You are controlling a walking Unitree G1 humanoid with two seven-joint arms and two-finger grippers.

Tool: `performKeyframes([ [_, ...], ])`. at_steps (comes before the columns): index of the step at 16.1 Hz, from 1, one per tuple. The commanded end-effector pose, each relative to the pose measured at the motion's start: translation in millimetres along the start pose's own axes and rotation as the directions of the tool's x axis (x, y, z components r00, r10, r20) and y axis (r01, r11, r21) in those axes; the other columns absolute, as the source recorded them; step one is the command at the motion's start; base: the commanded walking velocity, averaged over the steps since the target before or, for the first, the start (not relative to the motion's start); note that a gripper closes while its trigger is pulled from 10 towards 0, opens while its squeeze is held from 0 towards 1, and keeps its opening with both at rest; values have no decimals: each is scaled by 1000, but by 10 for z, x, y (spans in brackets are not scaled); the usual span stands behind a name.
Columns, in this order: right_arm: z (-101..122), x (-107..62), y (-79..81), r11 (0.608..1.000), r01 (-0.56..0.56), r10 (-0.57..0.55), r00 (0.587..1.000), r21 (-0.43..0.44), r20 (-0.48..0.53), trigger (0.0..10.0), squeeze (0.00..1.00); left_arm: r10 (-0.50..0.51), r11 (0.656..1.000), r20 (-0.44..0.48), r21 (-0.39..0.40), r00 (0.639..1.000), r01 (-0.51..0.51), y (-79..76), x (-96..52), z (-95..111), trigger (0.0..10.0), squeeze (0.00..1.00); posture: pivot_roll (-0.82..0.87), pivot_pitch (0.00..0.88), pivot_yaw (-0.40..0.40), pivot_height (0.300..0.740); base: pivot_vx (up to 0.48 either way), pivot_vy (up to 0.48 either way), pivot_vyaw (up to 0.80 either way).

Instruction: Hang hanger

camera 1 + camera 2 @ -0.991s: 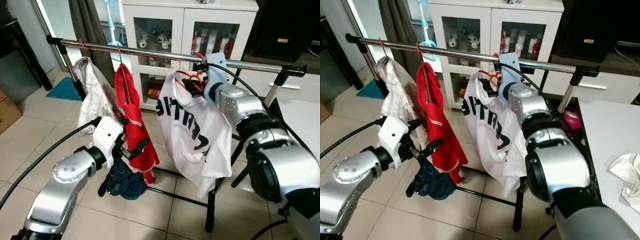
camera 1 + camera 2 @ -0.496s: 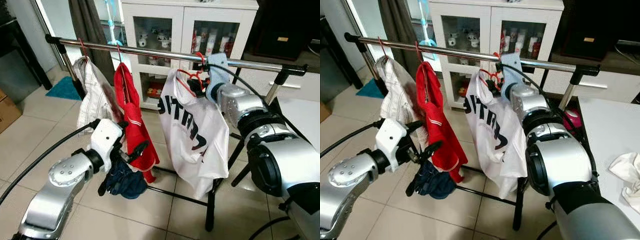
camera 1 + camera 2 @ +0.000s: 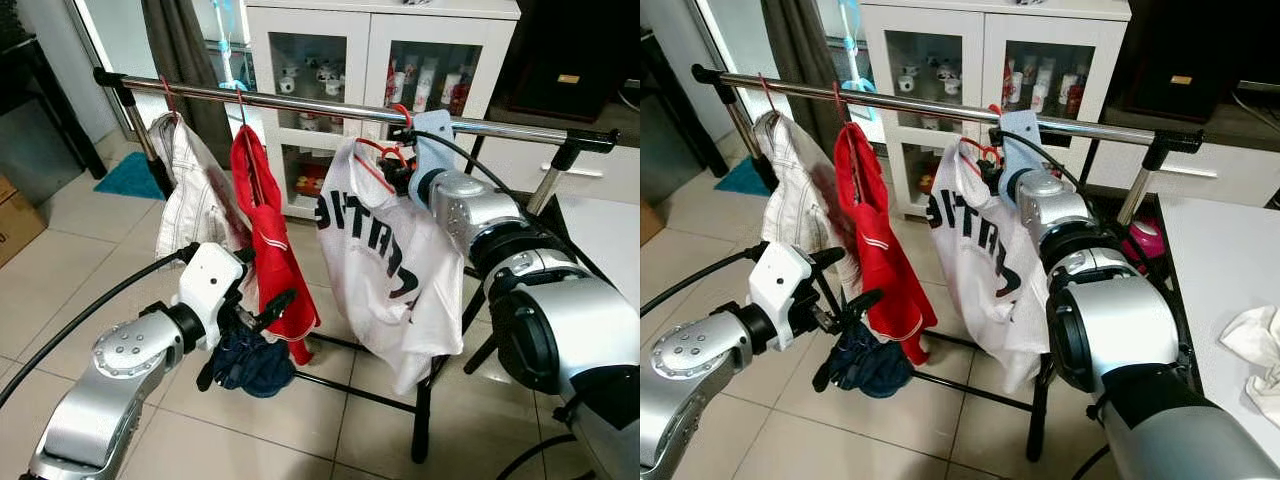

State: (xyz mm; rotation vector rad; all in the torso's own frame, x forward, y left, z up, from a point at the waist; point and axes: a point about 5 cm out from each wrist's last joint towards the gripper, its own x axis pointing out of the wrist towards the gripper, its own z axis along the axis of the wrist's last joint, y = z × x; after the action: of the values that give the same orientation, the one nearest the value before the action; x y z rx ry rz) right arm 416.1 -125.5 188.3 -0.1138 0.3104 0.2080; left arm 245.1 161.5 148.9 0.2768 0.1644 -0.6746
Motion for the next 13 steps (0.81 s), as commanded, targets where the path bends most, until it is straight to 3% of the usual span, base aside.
performKeyframes([
  [1,90,0,12,1000,10,-10,1000,-14,29,0,0,5,1000,-7,9,1000,-5,6,-35,17,10000,1000,-3,6,32,740,0,0,0],
  [13,167,8,79,998,29,-26,998,-59,48,0,0,2,1000,-13,8,1000,-1,-13,-31,21,10000,1000,1,2,24,740,0,0,0],
])
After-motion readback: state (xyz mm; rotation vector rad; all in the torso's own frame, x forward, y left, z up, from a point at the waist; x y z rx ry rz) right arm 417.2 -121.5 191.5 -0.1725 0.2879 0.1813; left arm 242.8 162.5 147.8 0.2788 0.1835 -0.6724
